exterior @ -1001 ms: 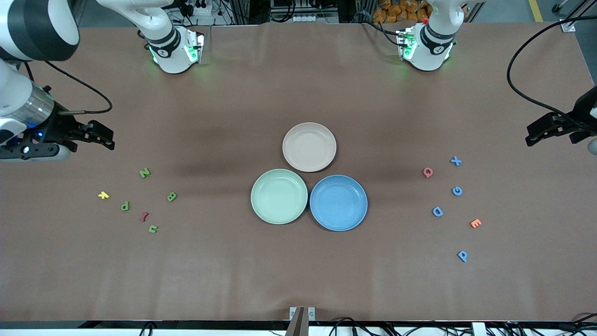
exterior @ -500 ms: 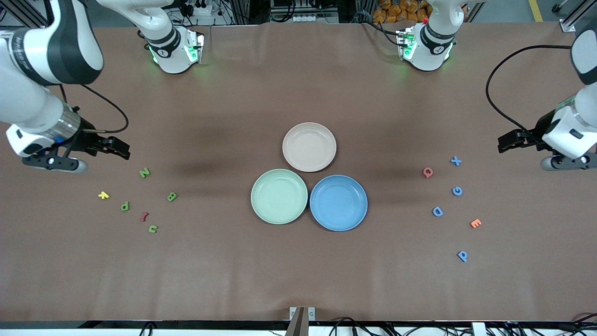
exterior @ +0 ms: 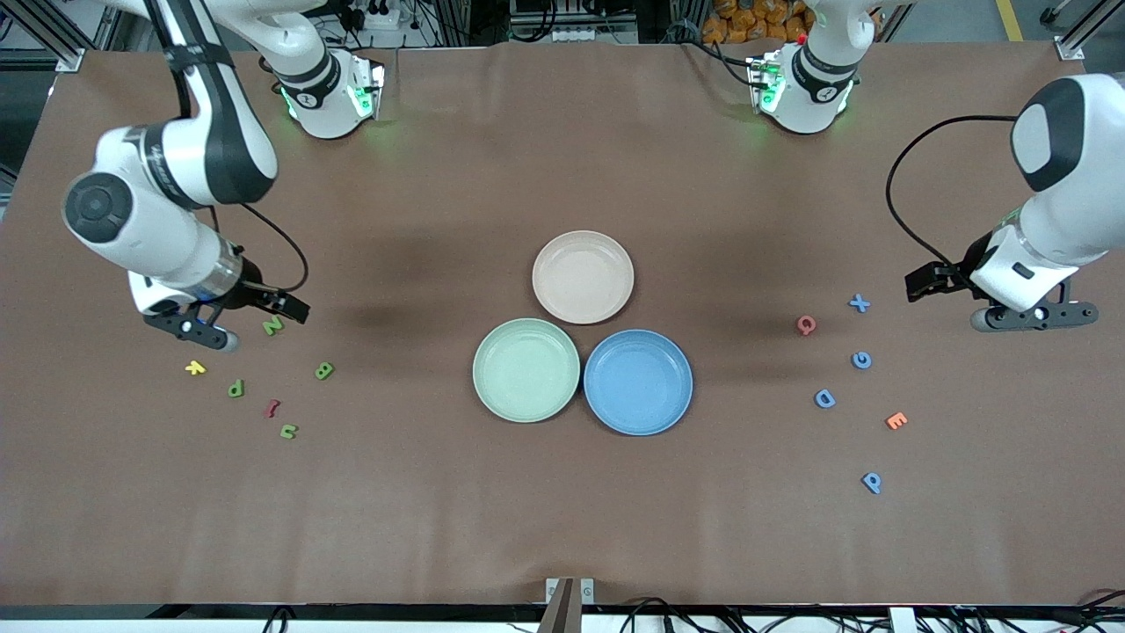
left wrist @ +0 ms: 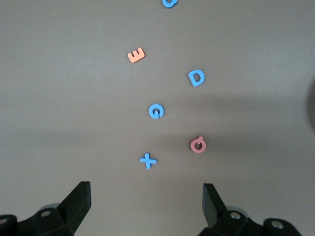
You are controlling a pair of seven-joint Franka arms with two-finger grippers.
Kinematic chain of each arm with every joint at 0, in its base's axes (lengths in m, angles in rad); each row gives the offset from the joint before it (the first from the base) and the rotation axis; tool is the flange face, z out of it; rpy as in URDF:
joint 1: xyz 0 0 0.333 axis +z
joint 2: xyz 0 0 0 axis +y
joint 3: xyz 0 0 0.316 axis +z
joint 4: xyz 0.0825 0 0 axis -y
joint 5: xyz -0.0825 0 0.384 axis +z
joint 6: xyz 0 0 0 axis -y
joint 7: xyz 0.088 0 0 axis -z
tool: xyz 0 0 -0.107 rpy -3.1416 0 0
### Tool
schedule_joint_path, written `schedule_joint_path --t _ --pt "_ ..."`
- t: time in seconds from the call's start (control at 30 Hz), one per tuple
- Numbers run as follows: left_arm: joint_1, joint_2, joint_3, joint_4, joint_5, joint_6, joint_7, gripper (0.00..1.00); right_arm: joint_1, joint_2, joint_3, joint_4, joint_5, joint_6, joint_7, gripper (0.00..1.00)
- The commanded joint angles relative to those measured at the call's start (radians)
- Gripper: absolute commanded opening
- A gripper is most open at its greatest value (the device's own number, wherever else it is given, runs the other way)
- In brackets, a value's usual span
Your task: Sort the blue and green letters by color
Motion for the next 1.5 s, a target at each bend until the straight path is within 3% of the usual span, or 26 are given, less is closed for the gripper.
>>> schedule_joint_path --t 0.0,0.4,0.87,1.47 --pt "0.009 -0.034 0.011 -0.118 -0.001 0.12 0.045 1.0 -0.003 0.06 -0.002 -0.002 0.024 0.06 0.089 0.97" --pt "0.012 -0.027 0.048 -0.286 -0.001 0.335 0.1 1.0 -0.012 0.199 -0.003 -0.001 0.024 0.223 0.221 0.93" --pt "0.022 -0.006 0.048 -0.434 -0.001 0.559 0.098 1.0 -0.024 0.339 -0.005 0.002 0.024 0.393 0.227 0.76" --pt "0.01 0.135 0.048 -0.45 -0.003 0.679 0.098 1.0 -0.026 0.359 -0.006 0.022 0.021 0.407 0.233 0.65"
